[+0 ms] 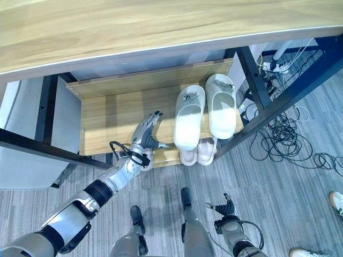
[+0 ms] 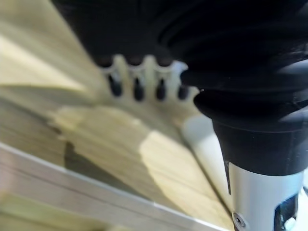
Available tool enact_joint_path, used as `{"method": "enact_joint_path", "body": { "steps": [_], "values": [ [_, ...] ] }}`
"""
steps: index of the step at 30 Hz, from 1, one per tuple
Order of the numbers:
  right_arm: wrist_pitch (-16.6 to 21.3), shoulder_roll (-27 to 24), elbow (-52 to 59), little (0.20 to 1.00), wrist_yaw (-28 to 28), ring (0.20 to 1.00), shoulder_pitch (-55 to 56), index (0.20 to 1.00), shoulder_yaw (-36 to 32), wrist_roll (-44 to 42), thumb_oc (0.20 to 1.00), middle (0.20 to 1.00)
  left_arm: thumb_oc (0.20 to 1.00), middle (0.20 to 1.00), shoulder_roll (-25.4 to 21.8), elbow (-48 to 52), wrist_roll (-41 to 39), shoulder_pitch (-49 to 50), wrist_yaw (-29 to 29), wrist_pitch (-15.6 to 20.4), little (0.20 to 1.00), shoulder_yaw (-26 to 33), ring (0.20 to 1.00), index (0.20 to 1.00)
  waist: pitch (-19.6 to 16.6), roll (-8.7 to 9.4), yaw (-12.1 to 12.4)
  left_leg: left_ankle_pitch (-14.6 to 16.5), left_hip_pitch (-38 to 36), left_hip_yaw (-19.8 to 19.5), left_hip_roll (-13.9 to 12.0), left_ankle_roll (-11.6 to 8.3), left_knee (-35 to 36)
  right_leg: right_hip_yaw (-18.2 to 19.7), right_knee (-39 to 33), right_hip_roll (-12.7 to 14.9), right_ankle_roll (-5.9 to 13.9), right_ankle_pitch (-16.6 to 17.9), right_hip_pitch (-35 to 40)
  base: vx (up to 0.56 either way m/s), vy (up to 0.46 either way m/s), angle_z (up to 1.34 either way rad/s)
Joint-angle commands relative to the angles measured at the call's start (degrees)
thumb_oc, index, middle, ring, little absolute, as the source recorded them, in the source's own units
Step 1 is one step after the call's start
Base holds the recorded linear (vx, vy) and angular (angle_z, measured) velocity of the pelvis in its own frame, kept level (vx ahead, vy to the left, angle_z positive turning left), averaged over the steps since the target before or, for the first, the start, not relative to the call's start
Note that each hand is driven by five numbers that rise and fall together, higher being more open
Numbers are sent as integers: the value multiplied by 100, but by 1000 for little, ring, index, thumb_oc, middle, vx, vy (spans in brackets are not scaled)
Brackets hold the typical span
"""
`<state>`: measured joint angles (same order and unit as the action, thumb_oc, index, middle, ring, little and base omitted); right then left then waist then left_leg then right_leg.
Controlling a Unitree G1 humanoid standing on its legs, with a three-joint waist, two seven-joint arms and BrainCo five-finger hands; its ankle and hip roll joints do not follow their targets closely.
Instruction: Arrange the slippers neatly on the shoe rack.
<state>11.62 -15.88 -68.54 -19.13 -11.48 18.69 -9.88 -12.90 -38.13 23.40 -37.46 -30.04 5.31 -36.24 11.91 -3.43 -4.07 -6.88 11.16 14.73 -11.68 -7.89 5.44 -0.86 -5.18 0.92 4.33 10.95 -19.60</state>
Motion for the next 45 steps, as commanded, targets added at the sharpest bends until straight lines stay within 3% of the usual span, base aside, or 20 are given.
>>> {"method": "enact_joint_path", "body": {
  "steps": [1, 12, 32, 45],
  "values": [
    [72, -91, 65, 1000, -139, 1000, -256, 1000, 227, -133, 1000, 1000, 1000, 1000, 137, -126, 111, -483, -244, 116, 1000, -7, 1000, 1000, 181, -218, 52, -545, 779, -671, -268, -126, -78, -393, 846, -2, 45, -1123, -405, 0, 0, 0],
    [74, -44, 108, 1000, -157, 1000, -282, 1000, 293, -232, 1000, 1000, 1000, 1000, 456, -143, -403, -438, -294, 203, 1000, 31, 1000, 1000, 214, -164, 48, -584, 825, -694, -297, -133, -112, -423, 904, -26, 4, -1137, -455, 0, -3, 0],
    [91, -39, 151, 1000, -173, 1000, -290, 1000, 338, -306, 1000, 1000, 1000, 1000, 632, 91, -377, -598, -273, 195, 1000, -117, 1000, 1000, 234, -153, 44, -587, 828, -718, -321, -136, -149, -455, 949, -59, -26, -1182, -442, 1, -2, 0],
    [115, -7, 165, 1000, -196, 1000, -287, 1000, 415, -373, 1000, 1000, 1000, 1000, 932, -356, -612, -569, -327, 183, 1000, -221, 1000, 1000, 203, -62, 13, -620, 857, -758, -378, -155, -176, -483, 959, -106, -49, -1196, -448, 0, 0, 0]
  ]
}}
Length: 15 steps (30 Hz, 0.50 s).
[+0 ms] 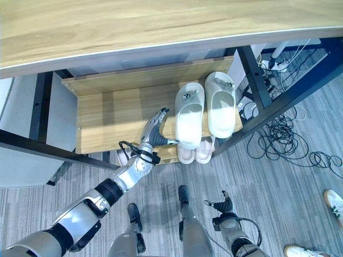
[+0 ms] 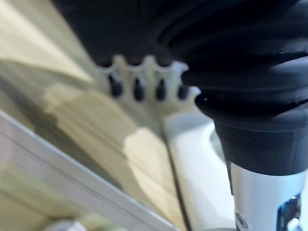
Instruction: Arrange the slippers neatly on the shoe rack.
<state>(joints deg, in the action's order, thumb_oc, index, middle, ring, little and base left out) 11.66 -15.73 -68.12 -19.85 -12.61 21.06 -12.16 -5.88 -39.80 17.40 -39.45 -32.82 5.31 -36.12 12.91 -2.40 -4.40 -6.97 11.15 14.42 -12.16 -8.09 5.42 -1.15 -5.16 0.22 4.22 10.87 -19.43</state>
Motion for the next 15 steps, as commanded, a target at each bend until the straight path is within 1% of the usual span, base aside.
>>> {"method": "enact_joint_path", "body": {
  "steps": [1, 8, 9, 10, 15],
  "values": [
    [112, -22, 123, 1000, -123, 1000, -174, 1000, 178, -145, 1000, 1000, 1000, 1000, 232, -191, -11, -370, -51, 185, 1000, -235, 1000, 1000, 103, -165, 47, -611, 858, -727, -330, -135, -173, -454, 958, -36, -38, -1189, -465, 0, 0, 0],
    [130, -34, 128, 1000, -120, 1000, -166, 1000, 214, -149, 1000, 1000, 1000, 1000, 333, -396, -32, -433, -98, 167, 1000, -263, 1000, 1000, 97, -130, 39, -622, 876, -729, -344, -141, -165, -453, 950, -56, -43, -1187, -479, 1, -1, 1],
    [175, 9, 28, 1000, -178, 1000, 127, 1000, 225, -96, 1000, 1000, 1000, 1000, 391, -618, -121, -496, -221, 177, 1000, -136, 1000, 1000, 112, -95, -13, -637, 867, -706, -356, -141, -138, -452, 949, -62, -38, -1176, -501, 11, -23, 8],
    [190, 3, 95, 1000, -141, 1000, -82, 1000, 295, -106, 1000, 1000, 1000, 1000, 397, -647, 8, -563, -200, 118, 1000, -214, 1000, 1000, 85, -102, 7, -632, 889, -717, -365, -148, -147, -450, 948, -64, -37, -1183, -508, 15, -28, 7],
    [169, 3, 128, 1000, -134, 1000, -115, 1000, 300, -117, 1000, 1000, 1000, 1000, 442, -692, -26, -596, -225, 125, 1000, -212, 1000, 1000, 66, -88, -7, -631, 898, -717, -374, -150, -153, -450, 948, -69, -39, -1179, -519, 0, 0, 0]
  ]
}}
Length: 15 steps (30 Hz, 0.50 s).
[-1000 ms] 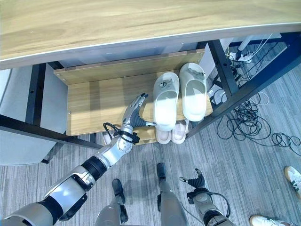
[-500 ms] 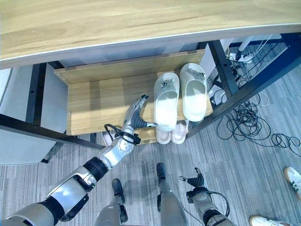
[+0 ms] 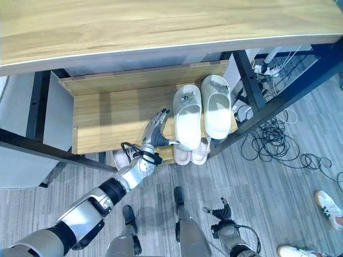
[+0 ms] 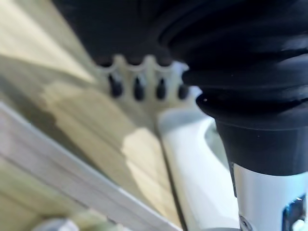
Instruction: Arrange the slippers neatly on the shoe rack.
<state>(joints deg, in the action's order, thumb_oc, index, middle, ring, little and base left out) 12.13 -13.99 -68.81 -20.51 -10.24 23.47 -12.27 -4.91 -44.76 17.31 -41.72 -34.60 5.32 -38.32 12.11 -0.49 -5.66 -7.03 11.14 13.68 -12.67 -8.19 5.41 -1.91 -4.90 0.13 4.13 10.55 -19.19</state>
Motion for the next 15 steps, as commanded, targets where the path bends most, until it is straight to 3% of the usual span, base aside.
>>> {"method": "enact_joint_path", "body": {
  "steps": [1, 15],
  "values": [
    [122, -172, 197, 1000, -69, 1000, -352, 1000, 58, -106, 1000, 1000, 1000, 1000, 345, -196, -17, -369, -47, 124, 1000, 9, 1000, 1000, 146, -278, 119, -624, 899, -643, -323, -139, -153, -374, 923, -59, -30, -1146, -542, 41, -16, -2],
    [148, -219, 193, 1000, -94, 1000, -345, 1000, 127, -96, 1000, 1000, 1000, 1000, 672, -743, -74, -684, -159, 47, 1000, -117, 1000, 1000, 64, -202, 20, -603, 895, -614, -365, -161, -153, -377, 986, -90, -32, -1177, -593, 7, -3, 0]
  ]
}}
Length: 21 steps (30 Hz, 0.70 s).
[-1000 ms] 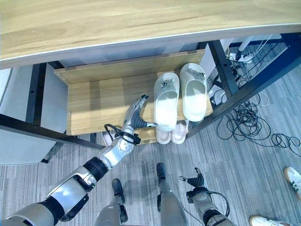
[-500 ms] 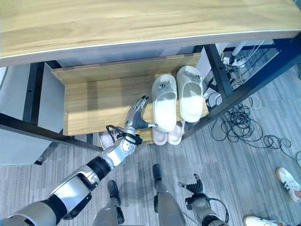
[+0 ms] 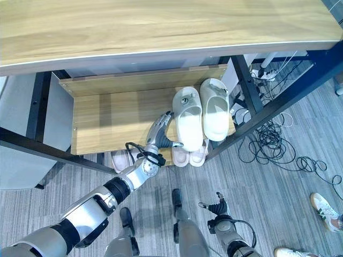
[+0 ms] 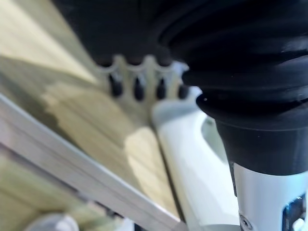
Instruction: Arrange the slippers neatly on the shoe rack.
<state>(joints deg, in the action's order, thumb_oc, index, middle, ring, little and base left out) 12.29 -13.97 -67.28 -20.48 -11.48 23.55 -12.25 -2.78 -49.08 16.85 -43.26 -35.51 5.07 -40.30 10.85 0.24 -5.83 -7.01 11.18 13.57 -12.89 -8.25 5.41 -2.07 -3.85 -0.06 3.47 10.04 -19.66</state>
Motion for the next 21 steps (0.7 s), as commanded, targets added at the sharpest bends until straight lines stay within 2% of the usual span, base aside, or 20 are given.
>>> {"method": "enact_joint_path", "body": {
  "steps": [1, 12, 21],
  "values": [
    [135, -223, 37, 1000, -101, 1000, -221, 1000, 126, -100, 1000, 1000, 1000, 1000, 473, -350, -20, -548, -77, 64, 1000, 74, 1000, 1000, 184, -270, 29, -610, 899, -598, -341, -156, -151, -363, 879, -73, 34, -1125, -550, 0, 0, 0],
    [181, -255, -37, 1000, -56, 1000, -240, 1000, 170, -118, 1000, 1000, 1000, 1000, 556, -751, 198, -756, -171, -65, 1000, 10, 1000, 1000, 87, -214, -21, -617, 949, -584, -384, -173, -140, -356, 870, -106, 37, -1113, -607, 0, 0, 0],
    [200, -334, -73, 1000, -11, 1000, -200, 1000, 203, -43, 1000, 1000, 1000, 1000, 380, -931, 473, -1046, -313, -222, 1000, 99, 1000, 1000, 19, -198, -74, -605, 949, -555, -425, -183, -174, -340, 883, -132, 40, -1130, -596, 0, 0, 0]
  ]
}}
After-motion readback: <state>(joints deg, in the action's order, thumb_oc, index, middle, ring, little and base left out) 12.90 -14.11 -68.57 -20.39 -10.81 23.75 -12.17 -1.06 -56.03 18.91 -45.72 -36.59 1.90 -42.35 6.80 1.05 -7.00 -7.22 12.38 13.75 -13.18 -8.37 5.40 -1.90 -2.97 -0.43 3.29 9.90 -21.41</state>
